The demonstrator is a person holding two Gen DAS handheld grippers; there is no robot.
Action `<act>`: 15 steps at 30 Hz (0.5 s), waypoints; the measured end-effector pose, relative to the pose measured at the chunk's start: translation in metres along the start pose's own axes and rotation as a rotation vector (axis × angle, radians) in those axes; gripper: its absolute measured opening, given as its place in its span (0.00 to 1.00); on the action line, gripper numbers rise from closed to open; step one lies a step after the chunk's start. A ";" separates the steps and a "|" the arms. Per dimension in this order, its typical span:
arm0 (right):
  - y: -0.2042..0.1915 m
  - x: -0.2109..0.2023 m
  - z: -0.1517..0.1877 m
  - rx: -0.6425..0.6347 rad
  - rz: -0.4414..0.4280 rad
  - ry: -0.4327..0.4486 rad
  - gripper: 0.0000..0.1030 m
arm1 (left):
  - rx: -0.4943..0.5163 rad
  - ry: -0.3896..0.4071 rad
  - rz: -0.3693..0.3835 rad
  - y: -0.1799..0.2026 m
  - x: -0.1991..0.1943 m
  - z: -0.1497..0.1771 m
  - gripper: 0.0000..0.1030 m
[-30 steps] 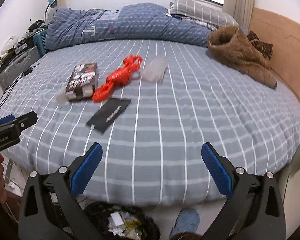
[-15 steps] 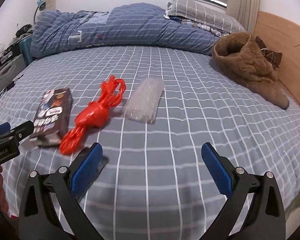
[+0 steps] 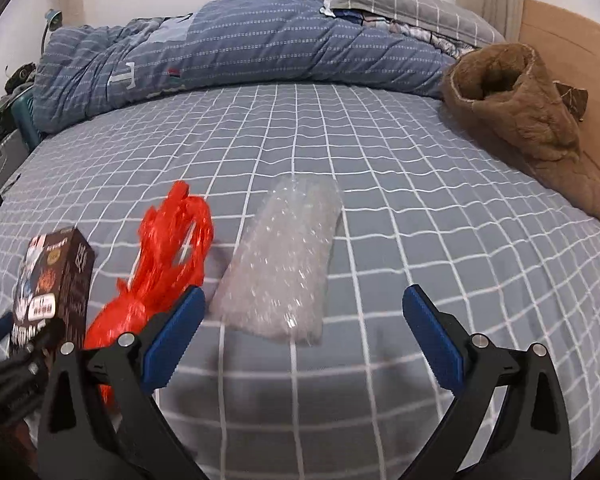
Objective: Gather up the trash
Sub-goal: 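Grasp the brown snack box with the left tool while the right tool grasps the bubble wrap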
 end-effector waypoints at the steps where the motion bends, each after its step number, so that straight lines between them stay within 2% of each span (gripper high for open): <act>1: -0.001 0.002 -0.001 -0.001 0.004 0.003 0.92 | 0.001 -0.003 -0.008 0.000 0.003 0.000 0.94; 3: -0.004 0.010 -0.005 -0.014 0.022 0.000 0.89 | 0.003 -0.021 -0.014 0.000 0.010 0.001 0.94; 7: -0.006 0.027 -0.008 -0.004 0.015 -0.036 0.84 | 0.017 -0.003 -0.032 0.001 0.013 0.002 0.93; 10: -0.009 0.039 -0.006 -0.010 -0.014 -0.068 0.72 | 0.018 0.002 -0.038 0.000 0.015 0.003 0.91; 12: -0.010 0.043 -0.004 -0.014 -0.021 -0.084 0.56 | 0.022 0.006 -0.037 0.001 0.014 0.005 0.90; 15: -0.011 0.045 -0.003 0.003 -0.056 -0.094 0.47 | 0.029 0.012 -0.034 0.000 0.013 0.006 0.89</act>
Point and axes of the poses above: each gripper's, at about its wrist camera, not at the fingertips, and x roughly the way its jaws point, y to its right, z to its underside, the point moved 6 cm from there along x, roughly the way its jaws point, and after that the axes turned 13 degrees about -y, right-handed, at the moved point
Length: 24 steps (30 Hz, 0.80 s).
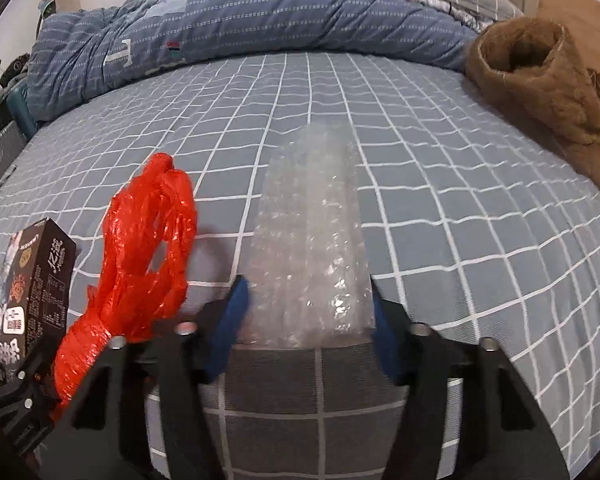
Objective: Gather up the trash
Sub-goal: 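Grasp the brown snack box with the left tool while the right tool grasps the bubble wrap, then carry the snack box and bubble wrap with both tools over the black bin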
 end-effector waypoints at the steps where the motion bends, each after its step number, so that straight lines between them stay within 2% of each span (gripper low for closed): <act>1: -0.001 -0.001 0.002 -0.004 -0.005 0.005 0.43 | 0.005 0.004 -0.001 0.000 0.000 0.000 0.89; 2: -0.001 -0.002 0.002 -0.009 -0.008 0.009 0.37 | 0.012 0.007 -0.003 0.000 0.001 0.001 0.89; 5: -0.004 -0.007 0.004 -0.015 -0.006 0.023 0.25 | 0.024 0.013 0.006 0.000 0.000 0.004 0.88; 8: -0.005 -0.010 0.005 -0.012 -0.006 0.030 0.21 | 0.031 0.014 0.018 -0.001 -0.002 0.006 0.88; 16: -0.002 -0.034 0.008 0.006 0.001 0.068 0.19 | 0.043 0.037 0.052 -0.007 -0.012 0.004 0.88; 24: -0.012 -0.067 0.018 -0.029 0.055 0.122 0.19 | 0.057 0.060 0.089 -0.012 -0.028 0.006 0.88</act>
Point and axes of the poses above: each gripper's, at about its wrist camera, not at the fingertips, and x roughly the way its jaws point, y to its right, z to its underside, the point moved 6 cm from there along x, roughly the way its jaws point, and after that the axes turned 13 degrees about -y, right-handed, at the moved point
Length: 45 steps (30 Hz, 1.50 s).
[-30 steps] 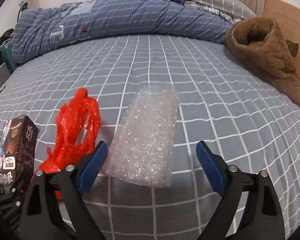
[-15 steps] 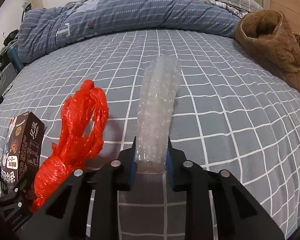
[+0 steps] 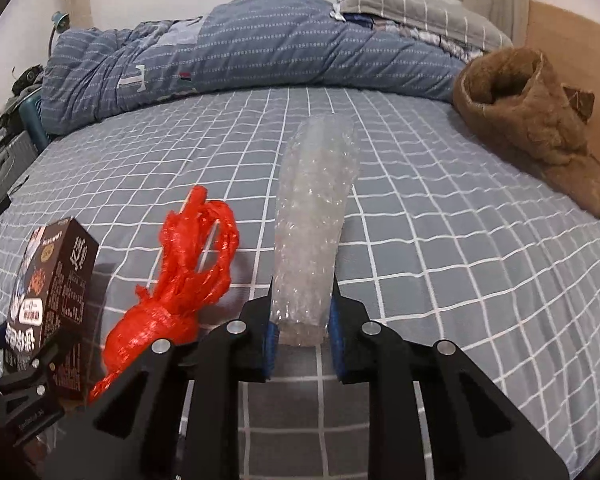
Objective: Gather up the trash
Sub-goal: 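Carry the snack box and bubble wrap with both tools over the black bin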
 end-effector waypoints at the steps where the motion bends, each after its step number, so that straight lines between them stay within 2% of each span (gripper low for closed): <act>1: -0.001 -0.003 0.000 -0.002 0.002 0.003 0.19 | 0.001 0.003 0.005 -0.001 -0.002 0.000 0.88; 16: -0.005 -0.051 0.037 0.029 -0.014 0.013 0.19 | 0.062 0.032 0.073 0.004 -0.045 0.015 0.88; 22: -0.004 -0.076 0.054 0.031 -0.013 0.033 0.19 | 0.084 0.049 0.072 0.006 -0.061 0.025 0.88; 45: -0.024 -0.120 0.129 -0.009 -0.011 0.005 0.19 | 0.059 0.027 0.087 -0.009 -0.100 0.092 0.88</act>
Point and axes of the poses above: each gripper's, at about its wrist camera, not at the fingertips, and x roughly the way its jaws point, y to its right, z to its underside, the point moved 6 cm from there along x, roughly the way its jaws point, and after that the axes turned 13 degrees about -y, right-handed, at the moved point
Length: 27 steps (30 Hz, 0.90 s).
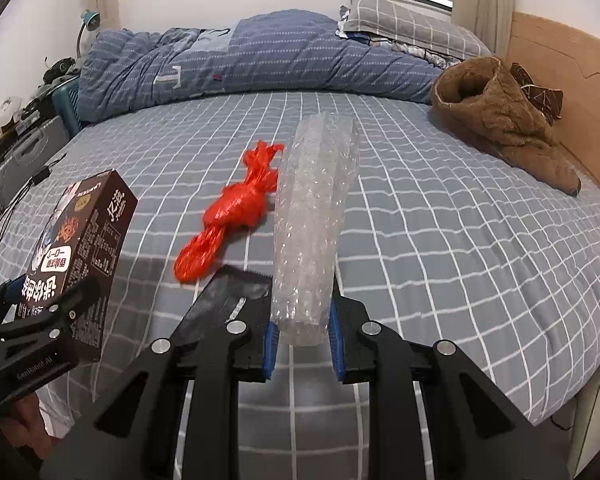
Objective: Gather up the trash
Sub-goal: 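Carry the snack box and bubble wrap with both tools over the black bin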
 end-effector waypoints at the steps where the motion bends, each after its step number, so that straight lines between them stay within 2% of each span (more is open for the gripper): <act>1: -0.002 -0.001 0.004 -0.002 0.000 -0.003 0.19 | -0.002 -0.002 0.001 -0.001 -0.001 0.003 0.88; 14: -0.017 -0.022 0.037 -0.031 0.003 -0.001 0.19 | -0.019 -0.007 0.003 -0.014 -0.026 0.037 0.88; 27: -0.030 -0.046 0.075 -0.055 -0.009 -0.011 0.19 | -0.023 0.014 0.009 -0.013 -0.059 0.065 0.88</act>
Point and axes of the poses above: each gripper's, at about its wrist camera, not at the fingertips, and x roughly the way its jaws point, y to its right, z to its underside, the point moved 6 cm from there along x, roughly the way its jaws point, and after that the axes turned 13 degrees about -y, right-handed, at the moved point
